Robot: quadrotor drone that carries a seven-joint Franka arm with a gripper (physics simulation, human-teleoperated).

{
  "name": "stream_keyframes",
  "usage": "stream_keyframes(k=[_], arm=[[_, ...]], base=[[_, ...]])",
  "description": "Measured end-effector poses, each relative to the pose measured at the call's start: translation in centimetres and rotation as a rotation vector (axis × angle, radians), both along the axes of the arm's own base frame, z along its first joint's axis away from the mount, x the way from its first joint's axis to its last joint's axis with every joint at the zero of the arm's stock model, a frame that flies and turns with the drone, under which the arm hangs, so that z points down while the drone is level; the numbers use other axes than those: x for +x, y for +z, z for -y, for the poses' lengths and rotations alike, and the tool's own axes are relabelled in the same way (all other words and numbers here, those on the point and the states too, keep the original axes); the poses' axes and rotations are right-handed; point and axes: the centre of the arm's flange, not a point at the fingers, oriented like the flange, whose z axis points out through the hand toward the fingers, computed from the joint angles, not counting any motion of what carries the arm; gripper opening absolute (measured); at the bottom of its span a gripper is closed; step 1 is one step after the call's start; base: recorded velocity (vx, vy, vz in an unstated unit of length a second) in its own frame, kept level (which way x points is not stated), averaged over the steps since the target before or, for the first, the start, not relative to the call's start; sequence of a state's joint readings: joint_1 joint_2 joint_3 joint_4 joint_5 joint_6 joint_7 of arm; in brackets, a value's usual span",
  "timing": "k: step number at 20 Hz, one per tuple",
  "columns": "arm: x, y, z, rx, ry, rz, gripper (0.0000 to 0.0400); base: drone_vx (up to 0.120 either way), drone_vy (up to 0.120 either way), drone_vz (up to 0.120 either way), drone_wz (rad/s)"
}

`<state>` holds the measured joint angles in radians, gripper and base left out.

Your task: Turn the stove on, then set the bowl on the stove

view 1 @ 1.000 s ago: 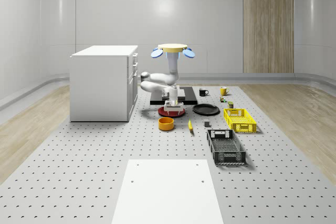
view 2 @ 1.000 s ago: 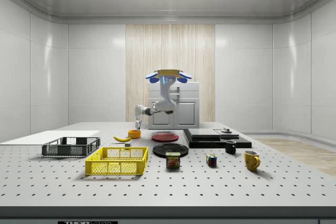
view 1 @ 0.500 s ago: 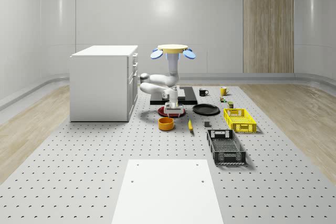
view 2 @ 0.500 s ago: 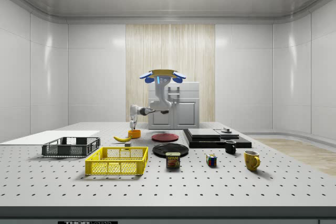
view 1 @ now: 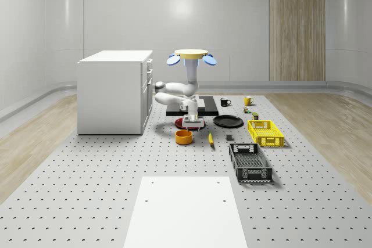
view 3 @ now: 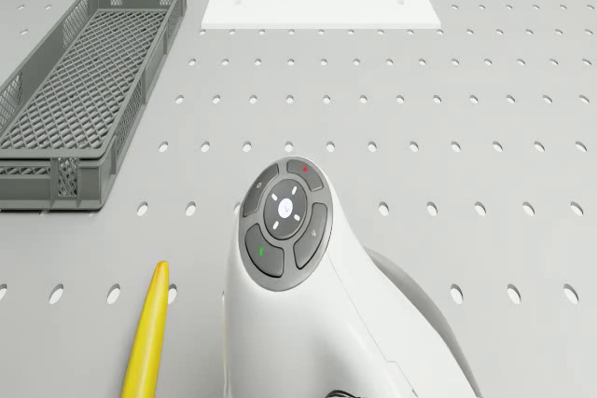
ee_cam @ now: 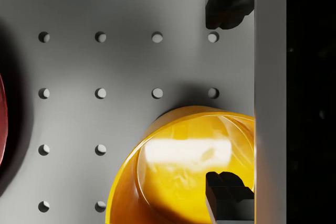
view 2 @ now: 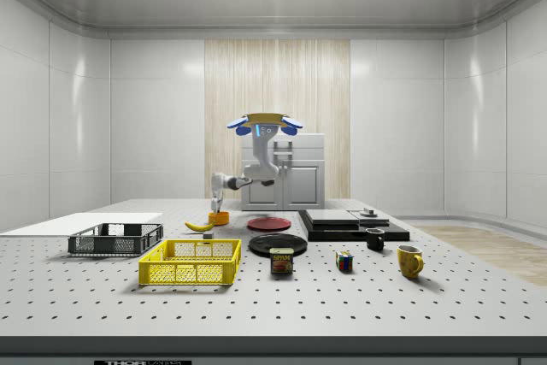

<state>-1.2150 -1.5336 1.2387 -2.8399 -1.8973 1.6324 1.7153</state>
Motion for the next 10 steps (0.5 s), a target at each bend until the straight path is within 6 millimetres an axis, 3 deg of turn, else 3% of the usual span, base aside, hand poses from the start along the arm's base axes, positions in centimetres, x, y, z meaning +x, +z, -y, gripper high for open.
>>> stream_keyframes(k=[10], arm=[[0.0, 1.7, -1.2, 0.0, 0.0, 0.0, 0.04]], base=[[0.0, 0.0, 0.0, 0.0]])
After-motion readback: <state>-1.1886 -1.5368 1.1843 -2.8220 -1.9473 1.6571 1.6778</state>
